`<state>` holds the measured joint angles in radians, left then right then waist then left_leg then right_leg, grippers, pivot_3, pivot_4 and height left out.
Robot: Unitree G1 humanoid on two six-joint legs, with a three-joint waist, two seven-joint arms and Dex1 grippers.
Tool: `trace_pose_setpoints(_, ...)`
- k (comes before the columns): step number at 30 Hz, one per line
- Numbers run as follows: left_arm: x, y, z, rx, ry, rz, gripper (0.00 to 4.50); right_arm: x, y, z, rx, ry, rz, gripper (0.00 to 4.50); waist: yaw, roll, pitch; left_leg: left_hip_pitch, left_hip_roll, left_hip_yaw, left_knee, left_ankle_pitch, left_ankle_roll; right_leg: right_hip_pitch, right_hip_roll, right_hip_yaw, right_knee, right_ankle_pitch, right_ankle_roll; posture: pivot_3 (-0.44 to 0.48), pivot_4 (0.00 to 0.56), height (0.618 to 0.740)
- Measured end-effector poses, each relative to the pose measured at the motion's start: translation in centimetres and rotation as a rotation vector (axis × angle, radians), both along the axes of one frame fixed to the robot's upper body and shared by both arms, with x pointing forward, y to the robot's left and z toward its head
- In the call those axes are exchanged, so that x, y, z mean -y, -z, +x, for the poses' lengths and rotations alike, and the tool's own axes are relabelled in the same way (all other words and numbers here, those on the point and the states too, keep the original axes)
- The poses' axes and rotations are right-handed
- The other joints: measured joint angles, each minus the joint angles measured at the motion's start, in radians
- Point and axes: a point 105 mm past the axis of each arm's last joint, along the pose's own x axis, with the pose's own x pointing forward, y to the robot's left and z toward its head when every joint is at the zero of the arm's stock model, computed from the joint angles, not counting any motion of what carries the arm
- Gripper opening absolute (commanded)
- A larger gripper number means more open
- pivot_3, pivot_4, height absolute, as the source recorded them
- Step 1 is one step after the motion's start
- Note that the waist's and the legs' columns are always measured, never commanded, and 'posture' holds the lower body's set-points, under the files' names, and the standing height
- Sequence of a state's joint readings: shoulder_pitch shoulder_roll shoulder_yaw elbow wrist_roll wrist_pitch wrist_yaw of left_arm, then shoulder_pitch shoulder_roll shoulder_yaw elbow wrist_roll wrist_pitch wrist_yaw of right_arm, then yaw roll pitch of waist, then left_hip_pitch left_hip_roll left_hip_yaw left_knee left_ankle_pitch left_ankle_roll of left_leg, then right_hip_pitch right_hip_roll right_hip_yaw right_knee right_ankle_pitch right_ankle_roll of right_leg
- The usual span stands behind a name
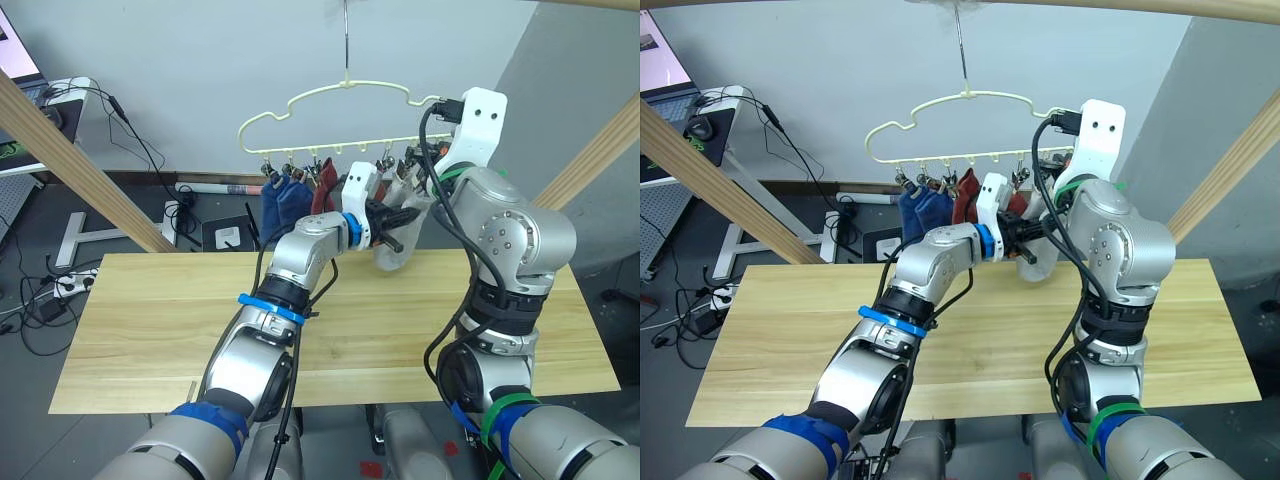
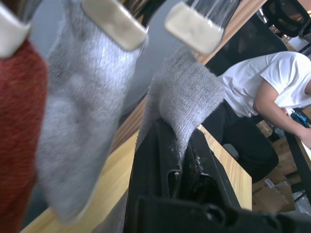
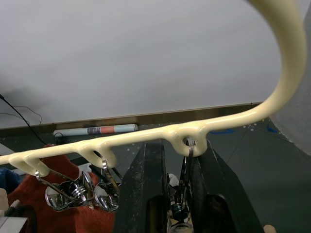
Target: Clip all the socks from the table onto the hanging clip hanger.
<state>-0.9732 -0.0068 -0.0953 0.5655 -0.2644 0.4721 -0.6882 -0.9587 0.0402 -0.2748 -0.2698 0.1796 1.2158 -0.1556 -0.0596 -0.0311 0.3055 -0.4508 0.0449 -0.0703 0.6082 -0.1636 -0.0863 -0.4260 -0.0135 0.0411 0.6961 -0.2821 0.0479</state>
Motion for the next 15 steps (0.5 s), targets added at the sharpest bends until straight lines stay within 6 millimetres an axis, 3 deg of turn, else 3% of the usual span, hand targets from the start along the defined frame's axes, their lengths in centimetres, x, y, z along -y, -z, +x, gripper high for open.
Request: trace_pose_setpoints(15,0.2,-1.1,0.2,0.005,-0.005,-0.045,0.08,0.0,0.0,0.0,0.000,0.001,0.001,0.46,0.000,0.000,0.000,0.000,0.000,0.000,0.000,0.000,0.000,0.000,0.000,0.000,0.000,0.000,0.000,-0.049,0.268,0.740)
